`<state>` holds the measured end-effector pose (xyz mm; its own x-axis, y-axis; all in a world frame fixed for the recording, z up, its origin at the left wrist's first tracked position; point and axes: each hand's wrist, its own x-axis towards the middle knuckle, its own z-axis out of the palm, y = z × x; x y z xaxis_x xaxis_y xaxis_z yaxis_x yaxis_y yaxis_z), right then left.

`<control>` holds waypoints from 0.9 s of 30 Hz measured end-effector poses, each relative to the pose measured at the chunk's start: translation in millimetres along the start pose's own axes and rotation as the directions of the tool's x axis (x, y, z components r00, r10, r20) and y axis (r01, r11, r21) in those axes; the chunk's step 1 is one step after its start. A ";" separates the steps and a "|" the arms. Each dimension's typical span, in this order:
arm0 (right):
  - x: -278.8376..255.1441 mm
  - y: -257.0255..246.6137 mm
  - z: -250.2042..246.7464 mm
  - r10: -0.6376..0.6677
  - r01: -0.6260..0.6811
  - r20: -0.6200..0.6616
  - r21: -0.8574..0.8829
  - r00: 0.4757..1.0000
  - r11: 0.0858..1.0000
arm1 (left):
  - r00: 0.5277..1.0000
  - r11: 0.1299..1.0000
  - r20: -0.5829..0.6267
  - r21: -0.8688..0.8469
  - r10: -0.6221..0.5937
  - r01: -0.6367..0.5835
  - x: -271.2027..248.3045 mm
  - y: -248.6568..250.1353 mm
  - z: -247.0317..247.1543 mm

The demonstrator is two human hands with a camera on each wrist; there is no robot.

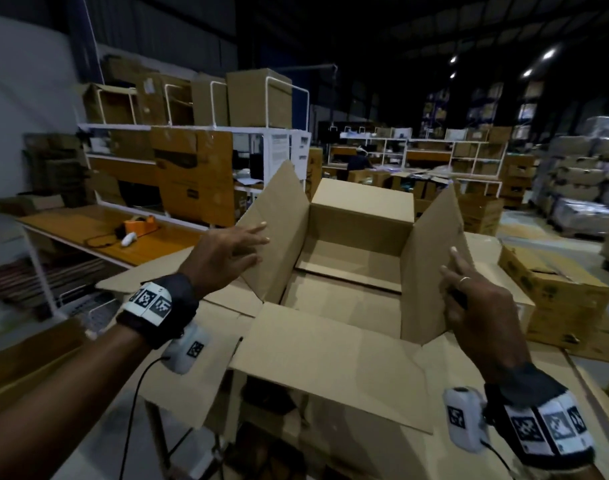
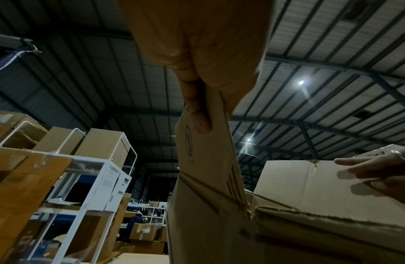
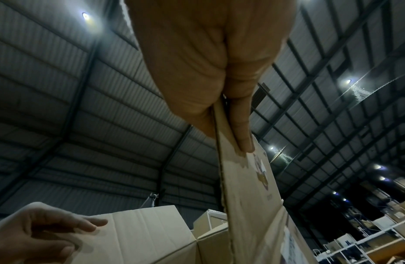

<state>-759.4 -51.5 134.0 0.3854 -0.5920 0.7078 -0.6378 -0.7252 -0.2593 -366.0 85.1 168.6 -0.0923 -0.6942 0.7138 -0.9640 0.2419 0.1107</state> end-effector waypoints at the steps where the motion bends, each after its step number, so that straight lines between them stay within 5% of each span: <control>1: 6.2 -12.9 5.8 -0.011 0.011 -0.013 0.007 1.000 1.000 | 1.000 1.000 -0.009 -0.002 0.009 -0.009 -2.2 -13.1 -8.9; 11: 50.1 -123.2 80.3 0.015 -0.007 -0.106 0.074 0.994 0.997 | 1.000 1.000 -0.014 0.006 0.011 -0.011 -34.9 -138.3 -64.1; 16: 72.0 -173.5 119.7 0.035 -0.031 -0.046 0.068 0.998 0.997 | 0.999 0.996 0.019 0.074 -0.041 0.039 -52.6 -201.2 -64.6; 27: 123.5 -212.6 235.6 0.064 -0.063 -0.003 0.164 0.998 0.985 | 0.993 0.986 0.042 0.128 -0.109 0.102 -53.7 -327.4 -54.7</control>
<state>-419.1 -53.3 121.8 0.3417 -0.6363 0.6916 -0.5430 -0.7343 -0.4073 -31.7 80.3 131.9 0.0025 -0.7442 0.6679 -0.9923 0.0808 0.0938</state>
